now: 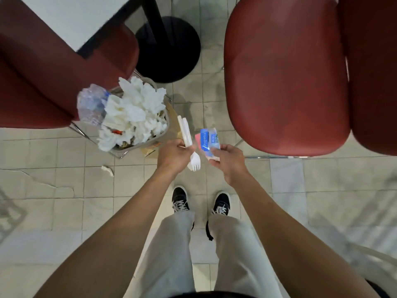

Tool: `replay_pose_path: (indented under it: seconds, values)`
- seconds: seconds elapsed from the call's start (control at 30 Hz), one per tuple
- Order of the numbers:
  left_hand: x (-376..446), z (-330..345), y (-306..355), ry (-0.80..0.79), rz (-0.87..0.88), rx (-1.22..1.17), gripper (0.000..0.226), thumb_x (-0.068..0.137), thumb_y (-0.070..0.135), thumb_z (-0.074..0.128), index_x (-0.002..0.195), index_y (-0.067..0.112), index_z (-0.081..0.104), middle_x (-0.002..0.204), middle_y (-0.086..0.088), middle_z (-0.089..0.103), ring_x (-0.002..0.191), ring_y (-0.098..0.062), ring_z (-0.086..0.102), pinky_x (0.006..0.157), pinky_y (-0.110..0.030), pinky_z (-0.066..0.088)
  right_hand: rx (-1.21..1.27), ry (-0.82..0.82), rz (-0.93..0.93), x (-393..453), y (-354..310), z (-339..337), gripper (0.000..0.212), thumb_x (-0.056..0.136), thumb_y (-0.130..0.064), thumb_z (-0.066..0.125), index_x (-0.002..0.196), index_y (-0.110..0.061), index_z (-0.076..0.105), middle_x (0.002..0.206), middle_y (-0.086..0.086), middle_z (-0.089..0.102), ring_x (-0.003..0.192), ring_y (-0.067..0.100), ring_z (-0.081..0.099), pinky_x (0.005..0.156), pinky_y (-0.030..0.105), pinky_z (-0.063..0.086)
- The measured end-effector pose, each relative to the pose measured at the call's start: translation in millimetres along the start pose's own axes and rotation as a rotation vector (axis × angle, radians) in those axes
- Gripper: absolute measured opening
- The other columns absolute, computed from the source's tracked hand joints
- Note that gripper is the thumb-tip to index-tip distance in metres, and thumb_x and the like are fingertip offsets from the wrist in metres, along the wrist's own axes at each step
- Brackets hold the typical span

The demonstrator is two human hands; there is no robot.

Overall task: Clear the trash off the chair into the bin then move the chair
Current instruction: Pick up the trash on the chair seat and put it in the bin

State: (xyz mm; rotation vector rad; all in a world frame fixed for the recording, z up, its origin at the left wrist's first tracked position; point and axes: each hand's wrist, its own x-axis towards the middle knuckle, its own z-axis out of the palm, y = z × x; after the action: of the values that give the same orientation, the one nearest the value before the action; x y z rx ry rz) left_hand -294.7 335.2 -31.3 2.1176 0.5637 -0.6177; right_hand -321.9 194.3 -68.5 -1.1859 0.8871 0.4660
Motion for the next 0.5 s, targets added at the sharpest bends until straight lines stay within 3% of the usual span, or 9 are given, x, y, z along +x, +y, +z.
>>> replay_pose_path:
  seconds: [0.1, 0.17, 0.3, 0.5]
  values:
    - [-24.5, -33.0, 6.9, -0.03, -0.024, -0.127, 0.014, 0.084, 0.022, 0.07, 0.072, 0.022, 0.064, 0.075, -0.003, 0.069, 0.068, -0.021, 0.065, 0.08, -0.042, 0.057, 0.049, -0.084, 0.058, -39.3, -26.7, 6.0, 0.007, 0.09, -0.006, 0.062, 0.094, -0.011, 0.062, 0.092, 0.006, 0.069, 0.079, 0.015, 0.065, 0.07, 0.024, 0.053]
    - [-32.6, -51.8, 7.6, -0.045, -0.025, -0.188, 0.01, 0.086, 0.019, 0.069, 0.076, 0.021, 0.065, 0.077, -0.004, 0.069, 0.063, -0.016, 0.062, 0.071, -0.034, 0.057, 0.021, -0.104, 0.066, -54.9, -37.4, 14.4, 0.01, 0.088, -0.007, 0.064, 0.093, -0.015, 0.064, 0.086, 0.0, 0.071, 0.075, 0.011, 0.064, 0.069, 0.024, 0.05]
    - [-42.7, -96.2, 8.2, -0.036, -0.019, -0.297, 0.003, 0.089, 0.014, 0.067, 0.089, 0.011, 0.067, 0.076, -0.004, 0.067, 0.057, -0.009, 0.058, 0.044, -0.012, 0.043, -0.081, -0.129, 0.047, -80.4, -49.9, 50.5, 0.011, 0.084, -0.008, 0.067, 0.089, -0.017, 0.064, 0.087, -0.002, 0.071, 0.076, 0.011, 0.063, 0.072, 0.027, 0.046]
    - [-20.8, -148.8, -3.6, -0.058, -0.063, -0.391, 0.008, 0.087, 0.018, 0.069, 0.082, 0.014, 0.065, 0.065, 0.003, 0.062, 0.042, 0.002, 0.053, 0.044, -0.013, 0.042, -0.03, -0.204, -0.052, -95.0, -59.0, 124.9, 0.015, 0.085, -0.001, 0.065, 0.086, -0.015, 0.061, 0.093, 0.003, 0.068, 0.08, 0.013, 0.063, 0.075, 0.026, 0.046]
